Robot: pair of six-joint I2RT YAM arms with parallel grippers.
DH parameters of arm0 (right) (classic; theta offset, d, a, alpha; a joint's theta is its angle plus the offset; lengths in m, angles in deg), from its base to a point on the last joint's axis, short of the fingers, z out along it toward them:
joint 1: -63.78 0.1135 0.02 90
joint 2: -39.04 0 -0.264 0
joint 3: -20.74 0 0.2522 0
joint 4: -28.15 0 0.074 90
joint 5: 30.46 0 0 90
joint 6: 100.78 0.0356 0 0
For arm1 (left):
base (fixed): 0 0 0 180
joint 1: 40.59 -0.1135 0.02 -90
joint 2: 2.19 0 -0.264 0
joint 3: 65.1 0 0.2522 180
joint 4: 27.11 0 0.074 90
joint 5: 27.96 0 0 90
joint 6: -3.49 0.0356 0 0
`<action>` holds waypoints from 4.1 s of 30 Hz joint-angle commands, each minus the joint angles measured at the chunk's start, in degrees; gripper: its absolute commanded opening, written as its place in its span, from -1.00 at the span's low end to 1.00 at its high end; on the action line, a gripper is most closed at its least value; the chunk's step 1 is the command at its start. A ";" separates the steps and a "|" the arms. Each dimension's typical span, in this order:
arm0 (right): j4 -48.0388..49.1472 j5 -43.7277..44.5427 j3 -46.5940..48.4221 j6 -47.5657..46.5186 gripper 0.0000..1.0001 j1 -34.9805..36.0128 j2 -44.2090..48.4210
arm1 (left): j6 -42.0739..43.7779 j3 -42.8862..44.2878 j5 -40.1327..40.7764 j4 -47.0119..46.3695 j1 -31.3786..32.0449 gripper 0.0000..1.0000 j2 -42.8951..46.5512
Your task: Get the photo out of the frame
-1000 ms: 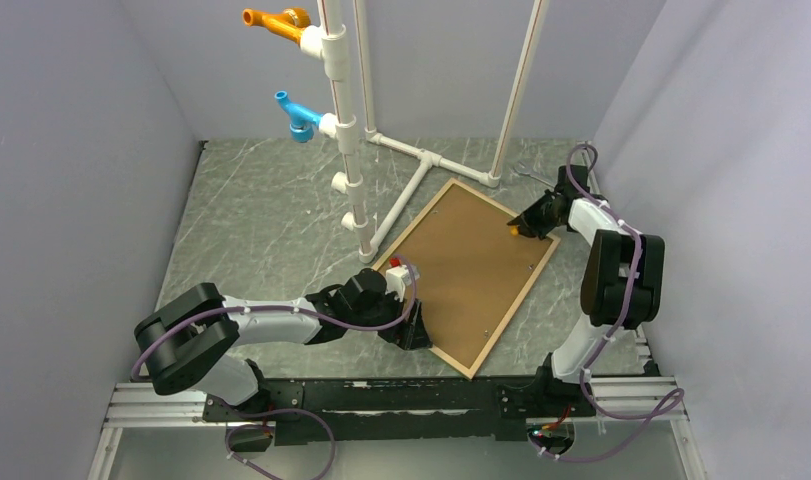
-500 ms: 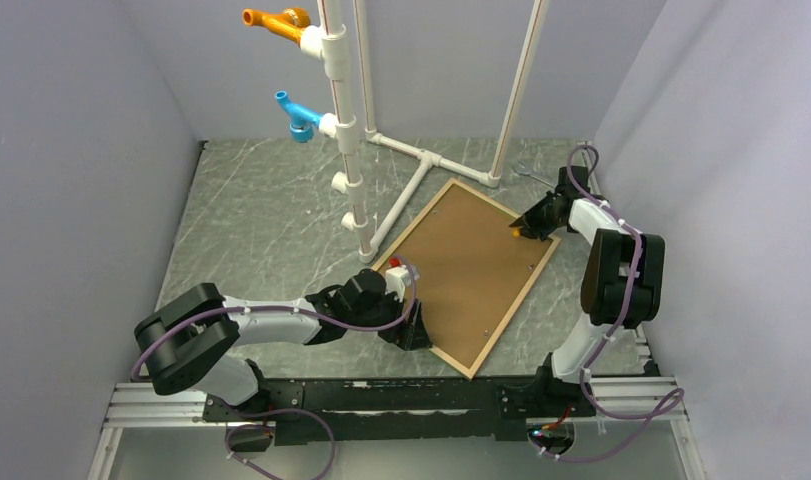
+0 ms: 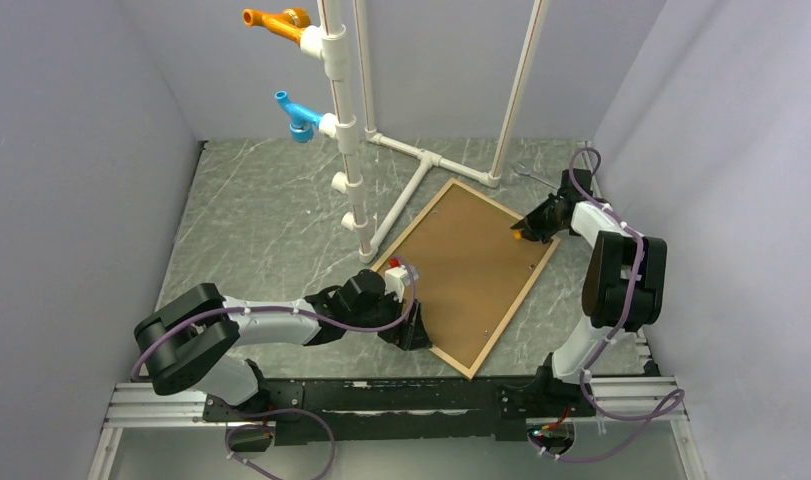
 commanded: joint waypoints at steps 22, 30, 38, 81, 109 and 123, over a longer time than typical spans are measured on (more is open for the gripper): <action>-6.65 20.41 -11.66 -12.41 -1.00 24.67 25.14 | 0.89 0.37 6.54 9.28 -0.32 0.72 13.21; -4.92 27.13 -13.75 -14.87 -1.00 36.83 27.27 | -1.30 -4.98 19.43 18.60 -1.02 0.84 29.89; -15.00 54.34 -14.85 -0.68 -1.00 36.26 28.27 | -5.48 -10.60 25.36 25.58 -1.38 0.90 42.93; -5.41 36.95 -32.35 -0.01 -0.49 -22.27 29.75 | -3.32 -10.32 23.94 25.11 -3.13 0.96 42.98; -2.41 32.52 -32.25 -7.02 0.89 -18.85 39.67 | -3.05 -9.36 20.25 21.25 -3.88 0.97 38.47; -7.22 28.55 -25.63 -7.31 0.93 12.77 37.46 | -2.74 -6.41 19.29 21.30 -3.95 0.97 36.09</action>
